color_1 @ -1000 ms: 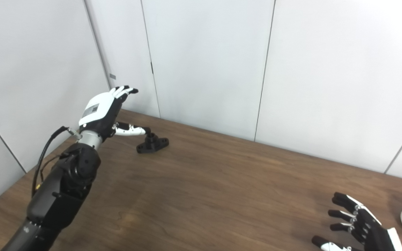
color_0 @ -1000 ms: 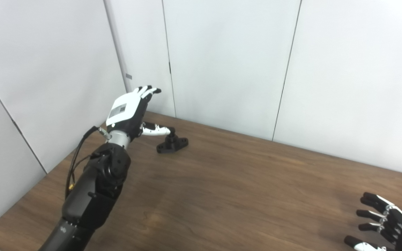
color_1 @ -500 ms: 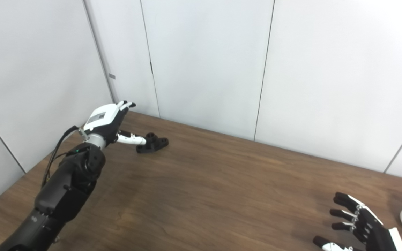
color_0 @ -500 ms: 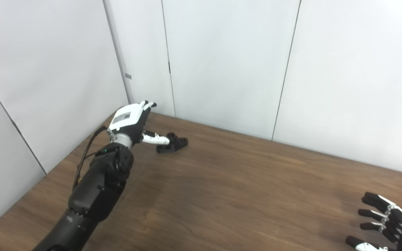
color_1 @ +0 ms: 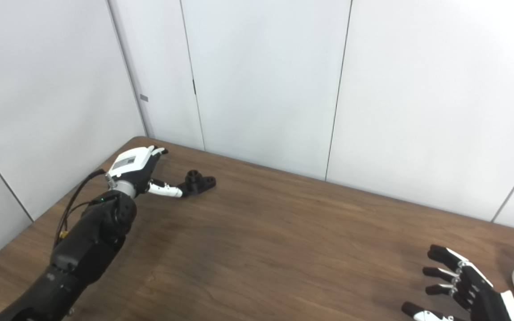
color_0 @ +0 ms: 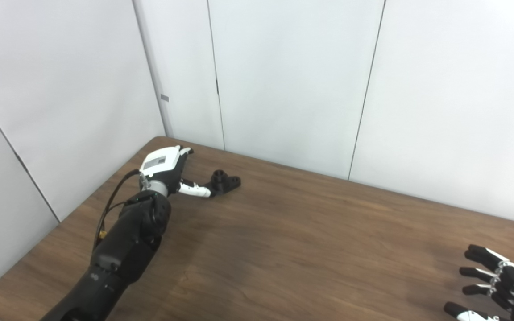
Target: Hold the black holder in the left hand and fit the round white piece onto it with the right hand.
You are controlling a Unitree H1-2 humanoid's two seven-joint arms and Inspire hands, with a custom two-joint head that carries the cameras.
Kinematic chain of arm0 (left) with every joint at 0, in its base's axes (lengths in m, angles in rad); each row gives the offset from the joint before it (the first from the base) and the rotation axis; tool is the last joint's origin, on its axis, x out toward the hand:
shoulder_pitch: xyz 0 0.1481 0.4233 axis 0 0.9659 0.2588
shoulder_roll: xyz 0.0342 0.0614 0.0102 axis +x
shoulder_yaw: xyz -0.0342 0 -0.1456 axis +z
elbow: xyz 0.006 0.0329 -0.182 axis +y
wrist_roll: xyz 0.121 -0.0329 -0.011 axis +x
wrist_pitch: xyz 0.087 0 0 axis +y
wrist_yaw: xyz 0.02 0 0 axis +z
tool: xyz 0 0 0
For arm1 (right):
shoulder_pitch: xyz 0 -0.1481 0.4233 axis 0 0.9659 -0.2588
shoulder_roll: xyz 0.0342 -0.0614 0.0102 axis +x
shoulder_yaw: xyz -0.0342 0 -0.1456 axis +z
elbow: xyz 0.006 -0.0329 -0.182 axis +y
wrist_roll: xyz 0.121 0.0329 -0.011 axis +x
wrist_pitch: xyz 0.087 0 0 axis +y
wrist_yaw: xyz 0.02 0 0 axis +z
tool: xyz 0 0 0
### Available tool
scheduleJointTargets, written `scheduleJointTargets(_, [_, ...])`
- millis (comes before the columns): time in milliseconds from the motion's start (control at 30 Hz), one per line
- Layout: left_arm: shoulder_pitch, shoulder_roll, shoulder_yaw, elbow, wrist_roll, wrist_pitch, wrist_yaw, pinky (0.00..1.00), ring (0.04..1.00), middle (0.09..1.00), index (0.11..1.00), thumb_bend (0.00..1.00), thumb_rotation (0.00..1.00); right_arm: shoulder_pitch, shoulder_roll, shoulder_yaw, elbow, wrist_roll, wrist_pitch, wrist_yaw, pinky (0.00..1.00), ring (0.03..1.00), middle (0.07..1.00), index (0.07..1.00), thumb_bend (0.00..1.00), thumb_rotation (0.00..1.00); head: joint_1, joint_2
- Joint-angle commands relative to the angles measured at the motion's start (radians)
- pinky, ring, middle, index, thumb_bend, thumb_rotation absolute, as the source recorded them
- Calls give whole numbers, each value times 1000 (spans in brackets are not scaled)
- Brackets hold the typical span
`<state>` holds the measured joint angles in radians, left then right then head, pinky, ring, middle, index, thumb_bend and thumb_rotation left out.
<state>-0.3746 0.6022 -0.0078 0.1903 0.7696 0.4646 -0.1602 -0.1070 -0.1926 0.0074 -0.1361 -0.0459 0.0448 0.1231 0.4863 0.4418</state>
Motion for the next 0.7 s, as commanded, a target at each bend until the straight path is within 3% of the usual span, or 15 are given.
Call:
scheduleJointTargets(0, [-50, 17, 2, 3, 2, -10, 53, 1000, 1000, 1000, 931, 1000, 414, -16, -8, -6, -43, 11, -12, 6, 578, 725, 808, 785, 757, 44, -1, 2])
scheduleJointTargets(667, [-81, -52, -69, 179, -60, -74, 212, 1000, 1000, 1000, 852, 925, 358, -7, -2, -14, -47, 9, -18, -6, 549, 690, 784, 757, 749, 0, -13, -8])
